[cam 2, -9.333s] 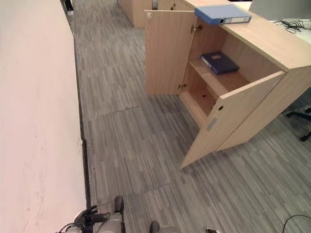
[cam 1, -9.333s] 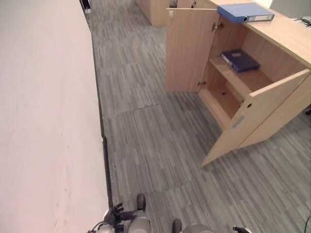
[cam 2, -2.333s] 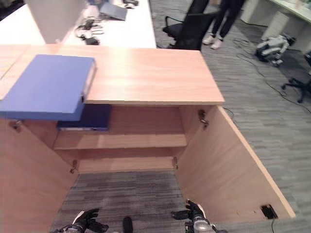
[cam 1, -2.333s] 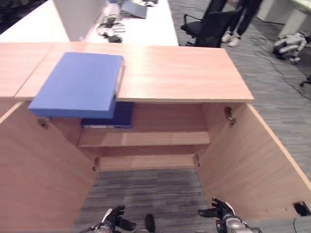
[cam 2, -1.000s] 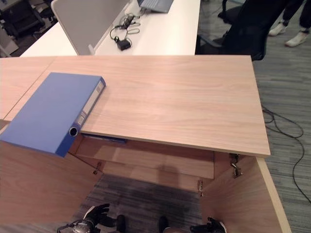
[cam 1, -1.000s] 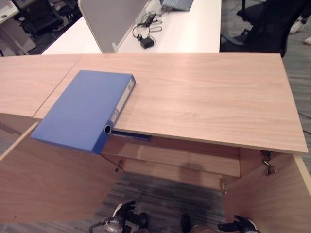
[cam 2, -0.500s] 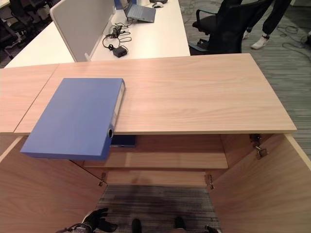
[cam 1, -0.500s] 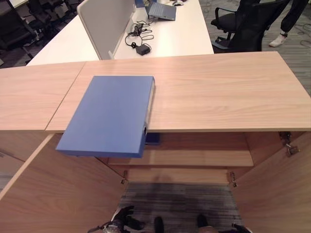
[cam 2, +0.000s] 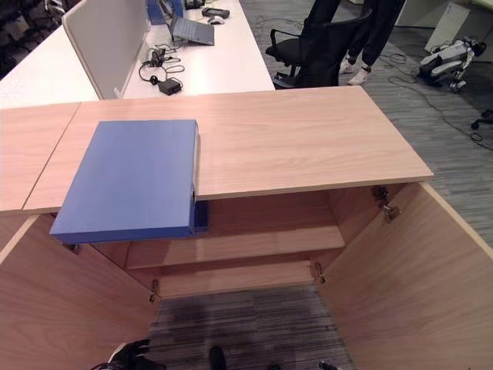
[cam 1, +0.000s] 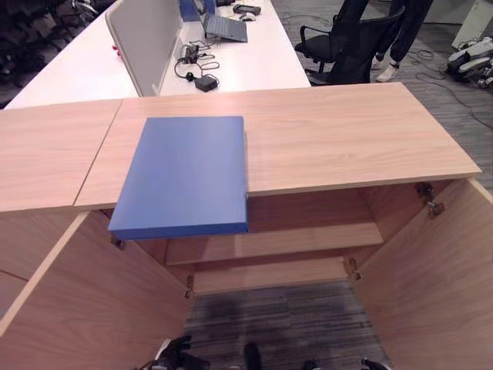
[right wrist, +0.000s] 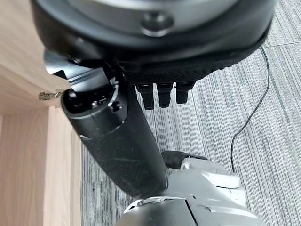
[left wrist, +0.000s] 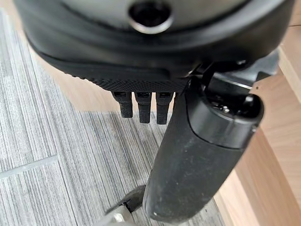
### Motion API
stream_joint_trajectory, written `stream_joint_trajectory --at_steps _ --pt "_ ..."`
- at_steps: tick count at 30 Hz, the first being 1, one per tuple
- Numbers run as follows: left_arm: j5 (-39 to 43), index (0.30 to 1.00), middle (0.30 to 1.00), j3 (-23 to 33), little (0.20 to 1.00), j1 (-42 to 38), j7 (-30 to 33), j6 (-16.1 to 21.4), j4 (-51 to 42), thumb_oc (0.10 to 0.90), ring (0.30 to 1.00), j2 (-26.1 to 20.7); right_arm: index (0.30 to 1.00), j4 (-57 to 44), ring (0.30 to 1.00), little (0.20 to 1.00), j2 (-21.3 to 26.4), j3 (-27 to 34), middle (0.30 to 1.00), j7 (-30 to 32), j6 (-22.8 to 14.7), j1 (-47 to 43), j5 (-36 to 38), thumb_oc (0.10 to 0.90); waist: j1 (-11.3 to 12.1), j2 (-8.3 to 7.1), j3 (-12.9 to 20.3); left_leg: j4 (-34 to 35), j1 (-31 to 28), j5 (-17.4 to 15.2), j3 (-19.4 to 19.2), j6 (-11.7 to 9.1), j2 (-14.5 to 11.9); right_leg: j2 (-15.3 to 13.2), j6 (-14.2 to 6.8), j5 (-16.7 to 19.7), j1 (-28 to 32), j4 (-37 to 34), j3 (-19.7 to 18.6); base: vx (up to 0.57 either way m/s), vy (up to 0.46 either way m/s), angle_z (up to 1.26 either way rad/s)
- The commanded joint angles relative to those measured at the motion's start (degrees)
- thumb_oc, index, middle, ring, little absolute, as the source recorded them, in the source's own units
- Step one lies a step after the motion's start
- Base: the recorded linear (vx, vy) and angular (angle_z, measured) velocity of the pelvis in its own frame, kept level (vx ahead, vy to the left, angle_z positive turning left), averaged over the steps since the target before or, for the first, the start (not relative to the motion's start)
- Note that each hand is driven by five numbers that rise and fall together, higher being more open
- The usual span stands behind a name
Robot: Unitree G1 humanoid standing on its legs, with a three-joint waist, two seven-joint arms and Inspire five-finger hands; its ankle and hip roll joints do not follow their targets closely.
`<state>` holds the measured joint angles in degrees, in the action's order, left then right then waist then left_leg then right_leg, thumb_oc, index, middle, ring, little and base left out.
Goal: Put the empty folder in the office cabinet
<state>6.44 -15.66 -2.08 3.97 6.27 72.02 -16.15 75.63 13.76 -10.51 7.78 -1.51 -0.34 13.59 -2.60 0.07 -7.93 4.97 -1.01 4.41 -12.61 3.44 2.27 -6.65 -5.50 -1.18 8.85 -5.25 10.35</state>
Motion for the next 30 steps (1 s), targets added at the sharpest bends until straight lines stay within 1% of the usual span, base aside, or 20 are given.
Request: stream_joint_trajectory --at_steps 1,2,3,4,5,7,8,9,10,13,16,17,18,20,21,22,25,26,28,30 --pt "0.97 0.9 0.9 0.29 0.9 -5.45 1.23 2.53 -1.23 0.8 0.9 0.02 0.9 0.35 0.9 0.9 2.42 -0.77 0.9 0.79 -1.22 -2.15 -0.07 0.8 0.99 -0.34 -0.39 0.03 -5.58 -7.51 5.39 -4.82 -3.69 -0.93 -2.55 0.32 -2.0 0.35 -0.89 0.06 -0.062 -0.02" --pt "1.14 0.9 0.9 0.51 0.9 -5.51 1.57 2.72 -1.84 0.8 0.9 -0.14 0.9 0.58 0.9 0.9 2.5 -0.93 0.9 0.74 -1.23 -1.83 -0.28 0.8 1.14 -0.48 -0.24 0.03 -5.76 -7.54 5.51 -5.01 -3.77 -0.89 -2.54 0.16 -1.62 0.25 -0.8 0.09 -0.039 -0.02" --pt "4.71 0.9 0.9 1.91 0.9 -12.47 -3.11 4.37 -4.07 0.8 0.9 -14.22 0.9 0.6 0.9 0.9 4.71 -1.7 0.9 -1.39 -1.22 -1.33 -1.37 0.8 0.51 -0.17 0.42 0.03 -6.6 -7.65 5.5 -5.47 -4.01 -0.75 -2.73 -0.24 -0.84 0.25 -1.34 0.08 -0.04 0.01" --pt "2.52 0.9 0.9 1.85 0.9 -8.52 0.75 4.95 -10.59 0.8 0.9 -11.17 0.9 -0.23 0.9 0.9 4.12 -1.24 0.9 0.32 -1.94 -0.56 -1.28 0.8 0.84 -0.23 0.09 0.03 -6.53 -7.6 5.68 -5.5 -3.96 -0.82 -2.66 -0.07 -0.61 0.25 -0.98 0.05 -0.032 -0.01" --pt "0.98 0.9 0.9 2.06 0.9 -5.0 1.36 4.42 -10.14 0.8 0.9 -7.5 0.9 -0.32 0.9 0.9 3.72 -0.91 0.9 0.84 -1.75 -0.65 -1.69 0.8 1.38 -0.28 -0.48 0.03 -6.75 -7.57 6.2 -5.5 -4.03 -0.64 -2.51 -0.28 -0.18 0.25 -0.69 0.0 0.0 0.0" --pt "0.97 0.9 0.9 2.07 0.9 -5.0 1.37 4.42 -10.14 0.8 0.9 -7.49 0.9 -0.32 0.9 0.9 3.73 -0.92 0.9 0.84 -1.75 -0.65 -1.69 0.8 1.34 -0.28 -0.29 0.03 -6.49 -7.47 6.24 -5.49 -4.01 -0.66 -2.5 -0.2 -0.42 0.25 -0.66 -0.03 -0.035 0.04" --pt "0.45 0.9 0.9 1.7 0.9 -0.76 3.64 6.05 -17.17 0.8 0.9 -5.89 0.9 -0.63 0.9 0.9 3.18 0.01 0.9 1.2 -2.53 0.01 -1.68 0.8 2.44 -0.81 -0.94 0.03 -5.84 -6.98 7.71 -5.62 -4.22 -0.32 -2.17 -0.72 -0.28 0.25 0.16 -0.07 -0.094 0.13" --pt "0.24 0.9 0.9 1.87 0.9 -0.12 4.04 6.16 -19.39 0.8 0.9 -5.97 0.9 -0.76 0.9 0.9 2.94 0.06 0.9 1.26 -2.64 0.31 -1.73 0.8 2.76 -0.99 -1.01 0.03 -5.7 -6.88 8.16 -5.65 -4.23 -0.2 -2.09 -0.88 -0.13 0.25 0.37 -0.07 -0.094 0.22" --pt "0.23 0.9 0.9 1.89 0.9 -0.05 4.04 6.11 -19.47 0.8 0.9 -6.0 0.9 -0.76 0.9 0.9 2.92 0.04 0.9 1.26 -2.64 0.33 -1.74 0.8 2.71 -1.01 -1.0 0.03 -5.71 -6.87 8.21 -5.65 -4.23 -0.21 -2.09 -0.89 -0.1 0.25 0.42 -0.02 -0.054 0.27" --pt "-0.5 0.9 0.9 2.46 0.9 1.4 5.37 6.87 -25.8 0.8 0.9 -6.97 0.9 -1.08 0.9 0.9 2.59 -0.48 0.9 1.53 -2.97 0.49 -2.57 0.8 3.85 -1.47 -1.18 0.03 -5.56 -6.52 9.37 -5.86 -4.5 0.08 -1.91 -1.39 0.54 0.25 1.23 -0.03 -0.058 0.26" --pt "-3.43 0.9 0.9 2.78 0.9 3.91 7.01 8.27 -35.18 0.8 0.9 -8.67 0.9 -1.56 0.9 0.9 2.53 -0.9 0.9 1.96 -3.6 0.55 -3.84 0.8 5.23 -1.84 -1.06 0.03 -5.62 -6.17 10.59 -6.09 -4.88 0.37 -1.69 -2.1 1.23 0.25 2.15 -0.03 -0.059 0.2" --pt "-3.44 0.9 0.9 2.82 0.9 4.01 6.99 8.2 -35.3 0.8 0.9 -8.7 0.9 -1.55 0.9 0.9 2.51 -0.93 0.9 1.96 -3.6 0.56 -3.84 0.8 5.17 -1.86 -1.06 0.03 -5.64 -6.17 10.63 -6.1 -4.88 0.37 -1.68 -2.11 1.27 0.25 2.19 -0.02 -0.068 0.28" --pt "-4.31 0.9 0.9 4.02 0.9 5.89 8.07 9.06 -41.24 0.8 0.9 -9.22 0.9 -1.44 0.9 0.9 2.62 -0.79 0.9 2.47 -3.66 0.26 -4.24 0.8 6.41 -2.11 -0.96 0.03 -5.61 -5.89 11.38 -6.26 -5.05 0.58 -1.56 -2.47 1.72 0.25 2.96 -0.02 -0.086 0.35" --pt "-5.8 0.9 0.9 6.75 0.9 7.76 10.25 9.42 -46.42 0.8 0.9 -9.56 0.9 -1.55 0.9 0.9 2.68 -0.67 0.9 2.94 -3.72 0.0 -4.34 0.8 7.75 -2.48 -0.99 0.03 -5.47 -5.63 12.18 -6.43 -5.18 0.78 -1.37 -2.78 2.09 0.25 3.88 -0.02 -0.094 0.27" --pt "-6.65 0.9 0.9 7.74 0.9 8.22 11.38 9.46 -47.62 0.8 0.9 -9.61 0.9 -1.53 0.9 0.9 2.63 -0.63 0.9 3.15 -3.77 -0.06 -4.29 0.8 8.24 -2.61 -1.02 0.03 -5.39 -5.48 12.56 -6.49 -5.22 0.83 -1.32 -2.87 2.18 0.25 4.22 -0.01 -0.047 0.17" --pt "-6.69 0.9 0.9 7.8 0.9 8.32 11.39 9.38 -47.75 0.8 0.9 -9.62 0.9 -1.52 0.9 0.9 2.62 -0.66 0.9 3.16 -3.78 -0.07 -4.29 0.8 8.15 -2.63 -1.01 0.03 -5.39 -5.47 12.62 -6.5 -5.21 0.83 -1.32 -2.89 2.2 0.25 4.28 -0.01 -0.051 0.21" --pt "-12.24 0.9 0.9 10.26 0.9 10.01 16.52 9.86 -52.76 0.8 0.9 -10.03 0.9 -1.34 0.9 0.9 2.32 -0.63 0.9 4.38 -4.15 -0.29 -4.56 0.8 10.17 -2.95 -1.19 0.03 -4.88 -4.98 14.18 -6.79 -5.29 1.05 -1.07 -3.28 2.55 0.25 5.63 -0.02 -0.066 0.18" --pt "-12.31 0.9 0.9 10.33 0.9 10.16 16.53 9.78 -52.93 0.8 0.9 -10.03 0.9 -1.31 0.9 0.9 2.29 -0.68 0.9 4.39 -4.17 -0.28 -4.57 0.8 10.05 -2.98 -1.16 0.03 -4.86 -4.96 14.27 -6.8 -5.28 1.05 -1.06 -3.3 2.57 0.25 5.72 -0.01 -0.047 0.15" --pt "-13.83 0.9 0.9 11.6 0.9 11.35 18.6 9.98 -55.34 0.8 0.9 -9.39 0.9 -1.34 0.9 0.9 2.07 -0.87 0.9 5.09 -4.29 -0.19 -5.0 0.8 11.43 -3.13 -1.19 0.03 -4.48 -4.59 15.38 -6.96 -5.27 1.25 -0.87 -3.57 2.89 0.25 6.89 -0.01 -0.066 0.26" --pt "-13.71 0.9 0.9 12.56 0.9 12.31 19.41 10.09 -57.67 0.8 0.9 -8.99 0.9 -1.4 0.9 0.9 2.13 -0.87 0.9 5.56 -4.24 -0.3 -5.02 0.8 12.06 -3.1 -1.26 0.03 -4.09 -4.27 16.3 -7.07 -5.22 1.3 -0.72 -3.72 3.04 0.25 7.85 -0.02 -0.058 0.27"
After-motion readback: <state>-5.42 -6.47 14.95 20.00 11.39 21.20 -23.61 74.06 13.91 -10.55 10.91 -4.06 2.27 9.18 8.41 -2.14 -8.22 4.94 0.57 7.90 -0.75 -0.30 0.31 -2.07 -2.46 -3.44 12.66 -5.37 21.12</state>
